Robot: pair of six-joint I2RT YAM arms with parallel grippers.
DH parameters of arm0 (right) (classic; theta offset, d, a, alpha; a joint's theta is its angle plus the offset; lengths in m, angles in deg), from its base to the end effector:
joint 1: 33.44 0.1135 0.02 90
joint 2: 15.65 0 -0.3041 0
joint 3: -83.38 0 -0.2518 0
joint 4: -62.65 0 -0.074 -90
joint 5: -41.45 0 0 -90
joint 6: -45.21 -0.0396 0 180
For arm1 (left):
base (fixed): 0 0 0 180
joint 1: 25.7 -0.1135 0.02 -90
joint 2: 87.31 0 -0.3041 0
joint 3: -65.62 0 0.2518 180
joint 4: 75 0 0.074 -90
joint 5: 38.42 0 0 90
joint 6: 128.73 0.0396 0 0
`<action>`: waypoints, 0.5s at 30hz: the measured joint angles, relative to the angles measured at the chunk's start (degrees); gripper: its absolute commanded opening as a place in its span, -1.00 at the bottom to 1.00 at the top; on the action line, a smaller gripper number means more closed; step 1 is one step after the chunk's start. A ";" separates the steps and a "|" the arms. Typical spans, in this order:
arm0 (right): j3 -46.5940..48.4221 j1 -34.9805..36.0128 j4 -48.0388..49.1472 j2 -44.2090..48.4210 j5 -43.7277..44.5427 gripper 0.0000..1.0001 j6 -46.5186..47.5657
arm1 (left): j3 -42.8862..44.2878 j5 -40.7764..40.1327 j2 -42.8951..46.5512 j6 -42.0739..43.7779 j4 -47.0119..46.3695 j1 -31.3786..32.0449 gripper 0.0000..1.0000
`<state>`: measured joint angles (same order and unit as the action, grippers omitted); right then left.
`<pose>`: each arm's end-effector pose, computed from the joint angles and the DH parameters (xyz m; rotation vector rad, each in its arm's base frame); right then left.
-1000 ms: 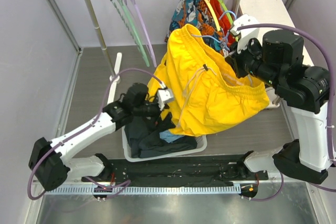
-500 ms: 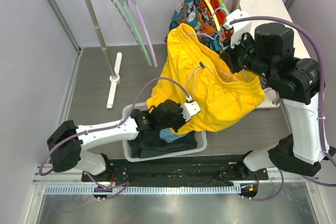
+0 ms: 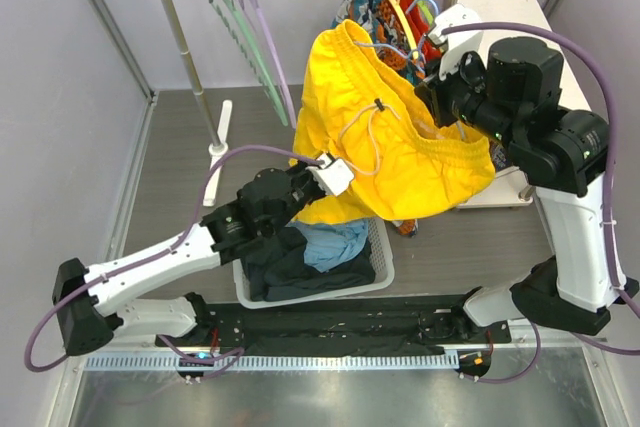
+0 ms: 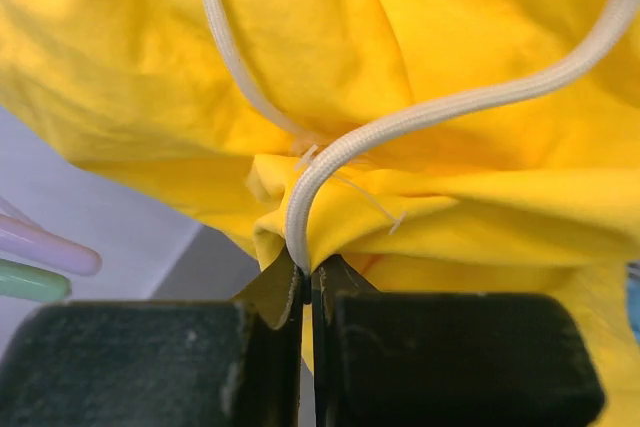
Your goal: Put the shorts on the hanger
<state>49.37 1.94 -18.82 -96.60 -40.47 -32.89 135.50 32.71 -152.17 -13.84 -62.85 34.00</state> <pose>0.1557 0.1037 0.6101 -0.6540 1.7385 0.1539 0.1383 -0.2113 0.3970 0.9447 1.4032 -0.1765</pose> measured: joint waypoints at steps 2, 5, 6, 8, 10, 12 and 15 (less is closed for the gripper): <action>-1.33 0.00 2.29 -0.07 0.44 -0.99 -0.02 | 0.00 -1.81 -2.19 5.70 -4.42 -1.77 -1.00; -1.81 0.00 3.82 -0.83 0.83 -0.99 -0.04 | 0.04 -3.34 -6.40 11.10 -8.92 -4.85 -0.99; -1.81 0.00 4.48 -1.33 0.98 -0.99 -0.04 | 0.04 -4.13 -8.07 13.11 -10.78 -6.03 -0.99; -1.86 0.00 5.75 -2.38 1.27 -0.99 -0.07 | 0.04 -5.44 -11.10 16.50 -14.56 -7.56 -0.99; -1.90 0.00 6.95 -3.48 1.49 -0.99 -0.07 | -0.11 -6.71 -13.27 19.21 -17.55 -8.52 -0.99; -1.92 0.00 8.26 -4.68 1.73 -0.98 -0.07 | -1.01 -7.32 -15.10 21.88 -22.05 -8.74 -0.99; -2.05 0.00 9.75 -6.27 2.23 -0.98 -0.04 | -3.06 -7.69 -17.46 25.11 -28.17 -8.72 -0.99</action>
<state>47.32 1.94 -9.07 -102.87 -38.24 -32.93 132.44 25.02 -169.64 11.27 -91.02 25.28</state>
